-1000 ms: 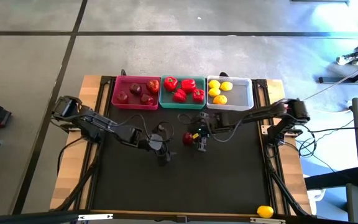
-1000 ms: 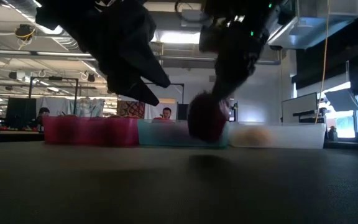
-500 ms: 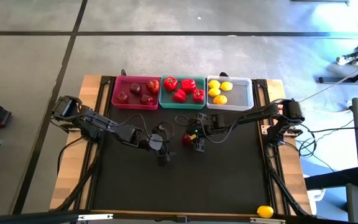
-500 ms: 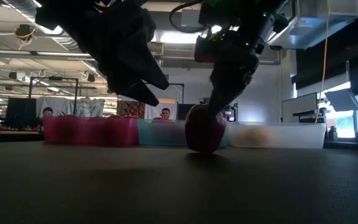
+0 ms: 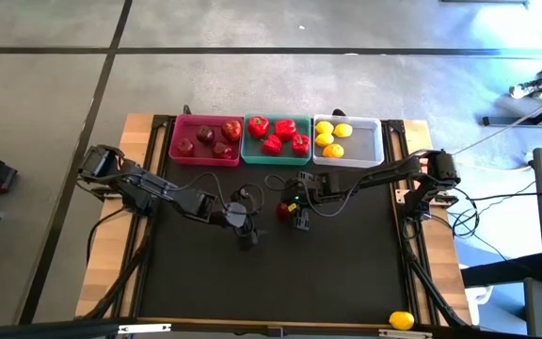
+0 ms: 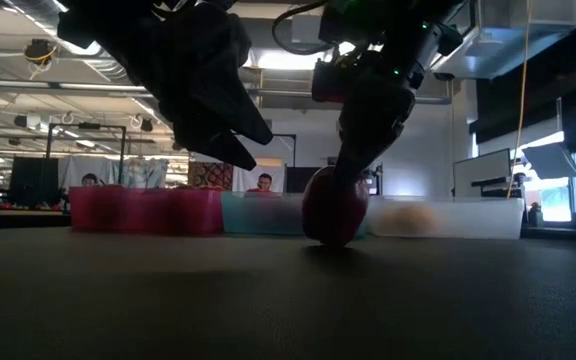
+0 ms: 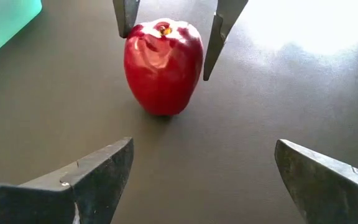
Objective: Sort produce into baskets
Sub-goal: Put the apple into the pink bin
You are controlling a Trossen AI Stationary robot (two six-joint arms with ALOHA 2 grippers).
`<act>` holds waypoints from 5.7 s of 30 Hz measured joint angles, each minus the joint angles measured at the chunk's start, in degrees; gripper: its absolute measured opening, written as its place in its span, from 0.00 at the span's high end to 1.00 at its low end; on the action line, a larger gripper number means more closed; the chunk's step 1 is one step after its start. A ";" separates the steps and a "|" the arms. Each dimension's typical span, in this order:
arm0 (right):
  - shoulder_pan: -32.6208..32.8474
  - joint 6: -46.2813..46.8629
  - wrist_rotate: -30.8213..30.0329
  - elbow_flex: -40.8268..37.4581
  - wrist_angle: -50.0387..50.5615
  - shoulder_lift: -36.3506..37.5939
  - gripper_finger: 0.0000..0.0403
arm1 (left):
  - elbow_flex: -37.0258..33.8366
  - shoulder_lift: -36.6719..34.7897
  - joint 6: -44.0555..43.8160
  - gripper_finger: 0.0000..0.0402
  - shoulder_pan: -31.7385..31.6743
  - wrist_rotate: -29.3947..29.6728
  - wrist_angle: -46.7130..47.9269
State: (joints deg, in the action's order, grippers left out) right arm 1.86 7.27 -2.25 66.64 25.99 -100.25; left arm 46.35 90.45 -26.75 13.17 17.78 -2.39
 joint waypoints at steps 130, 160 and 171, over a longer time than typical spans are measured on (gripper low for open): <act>6.37 4.49 -6.34 -33.74 -25.87 26.12 0.26 | 17.11 15.34 17.73 0.04 -11.81 -9.05 -3.79; 6.42 4.02 -22.04 -34.40 -28.99 18.97 0.26 | 17.01 24.07 15.07 0.04 -10.71 -22.39 -13.23; 6.34 -0.66 -22.09 -34.30 -28.69 21.40 0.26 | 17.20 17.94 14.30 0.04 -10.69 -20.39 -5.73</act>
State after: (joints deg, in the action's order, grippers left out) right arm 8.21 6.61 -24.35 32.34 -2.70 -78.85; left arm 63.55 108.39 -12.45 2.48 -2.61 -8.13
